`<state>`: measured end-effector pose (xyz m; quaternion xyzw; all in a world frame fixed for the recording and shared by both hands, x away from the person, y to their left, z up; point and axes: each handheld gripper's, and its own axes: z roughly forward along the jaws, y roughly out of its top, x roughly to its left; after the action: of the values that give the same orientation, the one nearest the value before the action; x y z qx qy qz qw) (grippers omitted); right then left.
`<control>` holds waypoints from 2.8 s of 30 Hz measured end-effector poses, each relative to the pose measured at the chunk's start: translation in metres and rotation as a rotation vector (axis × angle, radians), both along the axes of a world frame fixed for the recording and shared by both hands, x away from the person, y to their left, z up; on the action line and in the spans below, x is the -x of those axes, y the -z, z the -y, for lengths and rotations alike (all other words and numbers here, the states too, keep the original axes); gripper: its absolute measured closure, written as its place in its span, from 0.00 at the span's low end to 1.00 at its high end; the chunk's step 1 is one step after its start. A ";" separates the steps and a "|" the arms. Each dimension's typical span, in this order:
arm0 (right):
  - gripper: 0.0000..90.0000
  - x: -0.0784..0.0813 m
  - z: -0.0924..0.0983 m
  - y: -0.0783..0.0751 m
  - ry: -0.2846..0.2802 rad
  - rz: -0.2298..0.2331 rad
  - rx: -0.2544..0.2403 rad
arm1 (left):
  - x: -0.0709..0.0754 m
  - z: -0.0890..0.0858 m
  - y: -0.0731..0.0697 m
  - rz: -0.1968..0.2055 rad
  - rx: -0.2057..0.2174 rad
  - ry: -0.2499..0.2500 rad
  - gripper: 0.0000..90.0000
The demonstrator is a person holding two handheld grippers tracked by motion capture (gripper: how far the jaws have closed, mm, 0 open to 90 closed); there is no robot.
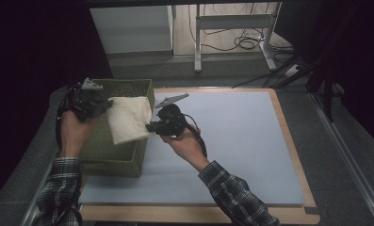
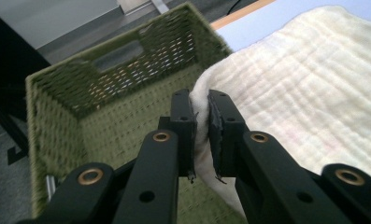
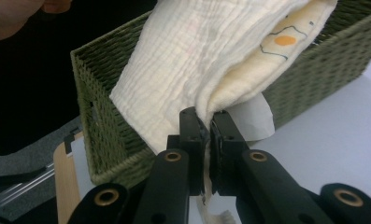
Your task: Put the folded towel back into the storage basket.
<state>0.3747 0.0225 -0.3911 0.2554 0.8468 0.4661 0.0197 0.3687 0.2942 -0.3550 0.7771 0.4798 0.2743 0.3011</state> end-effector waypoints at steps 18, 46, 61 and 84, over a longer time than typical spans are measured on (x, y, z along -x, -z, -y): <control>0.94 0.018 -0.070 0.032 -0.052 -0.059 0.042 | 0.012 -0.043 0.031 -0.070 -0.023 -0.061 0.90; 0.89 0.032 -0.097 0.061 -0.043 -0.138 0.144 | 0.004 -0.036 0.089 -0.178 -0.039 -0.013 0.88; 0.67 0.028 -0.082 0.039 -0.045 -0.080 0.112 | -0.001 -0.028 0.091 -0.150 -0.027 -0.038 0.56; 0.51 0.025 -0.032 0.020 -0.042 0.105 0.108 | -0.018 -0.005 0.095 -0.242 -0.006 0.185 0.61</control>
<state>0.3497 0.0542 -0.4112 0.2111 0.8737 0.4329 0.0681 0.3865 0.2995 -0.4499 0.8463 0.4380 0.1514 0.2627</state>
